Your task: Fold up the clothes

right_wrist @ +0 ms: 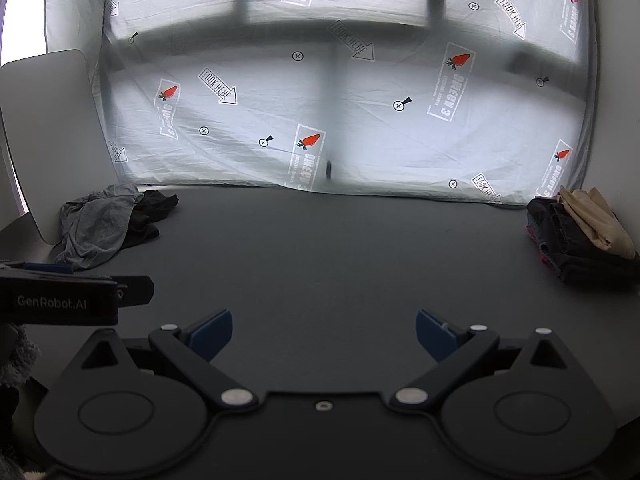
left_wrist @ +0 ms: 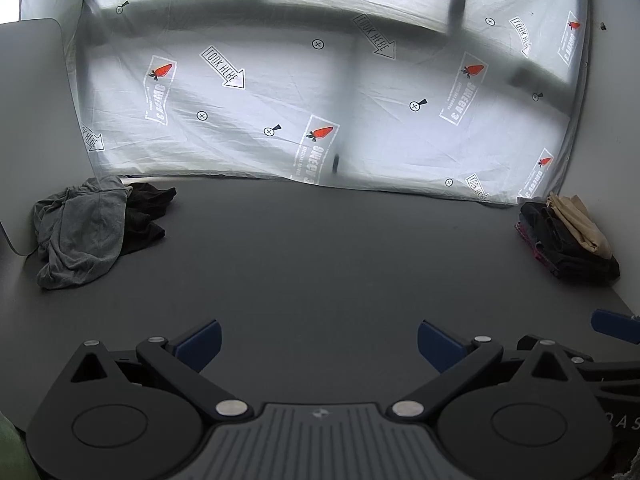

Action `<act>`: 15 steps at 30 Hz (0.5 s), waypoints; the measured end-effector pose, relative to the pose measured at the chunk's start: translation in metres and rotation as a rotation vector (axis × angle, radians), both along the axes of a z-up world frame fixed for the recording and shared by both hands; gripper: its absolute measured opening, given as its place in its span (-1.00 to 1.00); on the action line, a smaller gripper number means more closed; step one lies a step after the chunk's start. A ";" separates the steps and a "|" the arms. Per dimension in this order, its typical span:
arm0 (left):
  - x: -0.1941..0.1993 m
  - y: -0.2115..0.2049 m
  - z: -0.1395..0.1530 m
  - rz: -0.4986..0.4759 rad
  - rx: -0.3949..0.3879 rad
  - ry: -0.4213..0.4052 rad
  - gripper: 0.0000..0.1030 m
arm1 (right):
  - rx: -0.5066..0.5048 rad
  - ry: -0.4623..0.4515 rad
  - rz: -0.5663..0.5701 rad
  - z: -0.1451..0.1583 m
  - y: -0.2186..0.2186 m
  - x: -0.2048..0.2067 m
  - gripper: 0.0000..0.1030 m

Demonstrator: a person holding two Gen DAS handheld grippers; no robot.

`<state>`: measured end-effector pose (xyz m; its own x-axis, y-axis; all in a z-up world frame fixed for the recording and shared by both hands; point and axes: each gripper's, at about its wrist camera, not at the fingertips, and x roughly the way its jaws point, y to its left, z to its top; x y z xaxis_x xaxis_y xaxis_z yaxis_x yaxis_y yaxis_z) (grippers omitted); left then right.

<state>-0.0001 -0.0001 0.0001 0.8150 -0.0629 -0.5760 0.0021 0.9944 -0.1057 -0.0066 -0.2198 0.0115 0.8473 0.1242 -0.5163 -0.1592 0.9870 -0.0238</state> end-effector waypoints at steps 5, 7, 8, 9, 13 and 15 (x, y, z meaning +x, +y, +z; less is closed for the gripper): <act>-0.006 0.002 0.003 -0.011 -0.003 -0.014 1.00 | -0.003 -0.005 -0.005 -0.009 0.006 -0.001 0.93; 0.001 0.001 0.003 -0.005 -0.004 0.009 1.00 | -0.004 -0.007 -0.006 -0.011 0.009 -0.002 0.93; 0.001 0.001 0.003 -0.002 -0.005 0.006 1.00 | -0.001 -0.005 -0.006 -0.010 0.007 -0.002 0.93; 0.003 0.002 0.002 0.000 -0.008 0.010 1.00 | 0.003 -0.003 -0.006 -0.008 0.004 -0.001 0.93; 0.001 0.000 0.001 -0.004 0.004 0.008 1.00 | 0.007 -0.002 -0.007 -0.009 0.004 -0.001 0.93; 0.001 0.000 0.000 -0.004 0.004 0.010 1.00 | 0.008 -0.001 -0.006 -0.008 0.004 -0.001 0.93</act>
<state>0.0013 -0.0002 0.0003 0.8088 -0.0642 -0.5845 0.0055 0.9948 -0.1016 -0.0072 -0.2158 0.0034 0.8485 0.1231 -0.5148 -0.1531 0.9881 -0.0161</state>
